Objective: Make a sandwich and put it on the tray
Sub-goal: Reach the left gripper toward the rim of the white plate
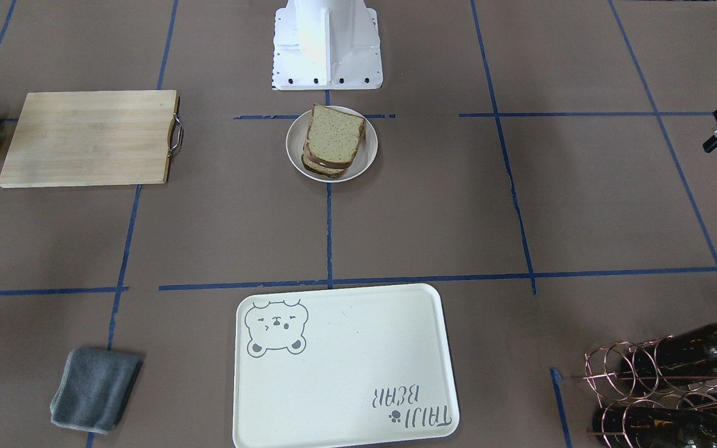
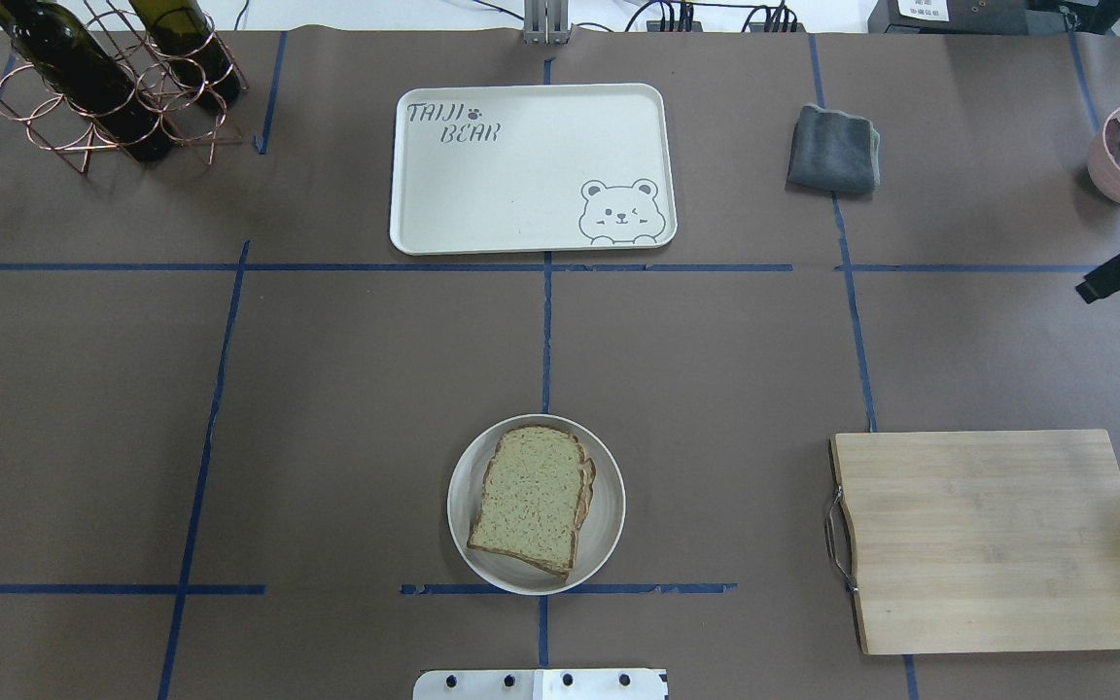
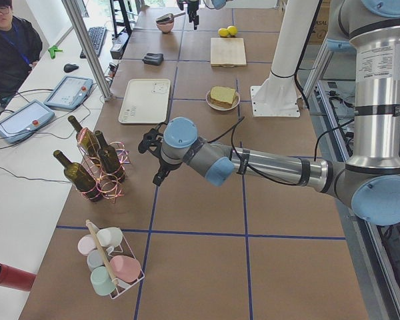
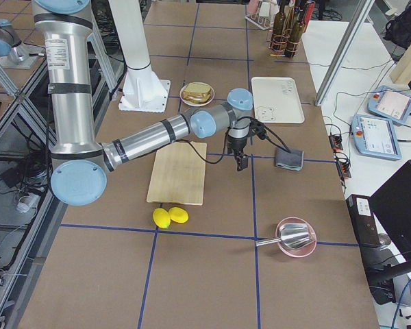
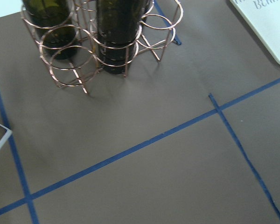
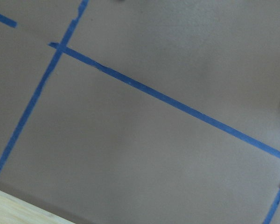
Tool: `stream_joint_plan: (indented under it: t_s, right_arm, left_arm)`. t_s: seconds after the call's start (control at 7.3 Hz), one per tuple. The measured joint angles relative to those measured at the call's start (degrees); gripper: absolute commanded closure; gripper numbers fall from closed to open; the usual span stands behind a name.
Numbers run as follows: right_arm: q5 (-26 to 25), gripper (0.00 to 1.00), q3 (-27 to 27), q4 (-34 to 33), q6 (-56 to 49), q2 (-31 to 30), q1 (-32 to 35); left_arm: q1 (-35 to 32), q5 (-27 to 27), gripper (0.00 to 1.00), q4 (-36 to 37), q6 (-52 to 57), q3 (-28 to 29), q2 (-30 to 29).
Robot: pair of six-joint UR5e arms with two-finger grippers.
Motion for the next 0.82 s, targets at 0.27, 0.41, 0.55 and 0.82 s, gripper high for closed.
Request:
stream_joint_plan:
  t_s: [0.27,0.41,0.55,0.82]
  right_arm:
    - [5.25,0.0,-2.8,-0.1,-12.47,-5.76,10.06]
    - [6.56,0.0,-3.43,-0.08,-15.11,-8.64,13.64]
    - [6.89,0.0,-3.69,-0.11,-15.63,-10.83,15.77]
    - [6.96,0.0,-3.53,0.06,-11.47,-12.66,17.24]
  left_arm:
    - [9.15,4.36,0.0,-0.96,-13.73,-5.39,-0.43]
    - [14.39,6.52,0.0,-2.31,-22.12,-7.17,-1.25]
    - [20.66,9.65,0.0,-3.6,-32.2,-8.2,-3.06]
    - [34.93,17.58,0.0,-4.08,-54.61,-8.79,-9.79]
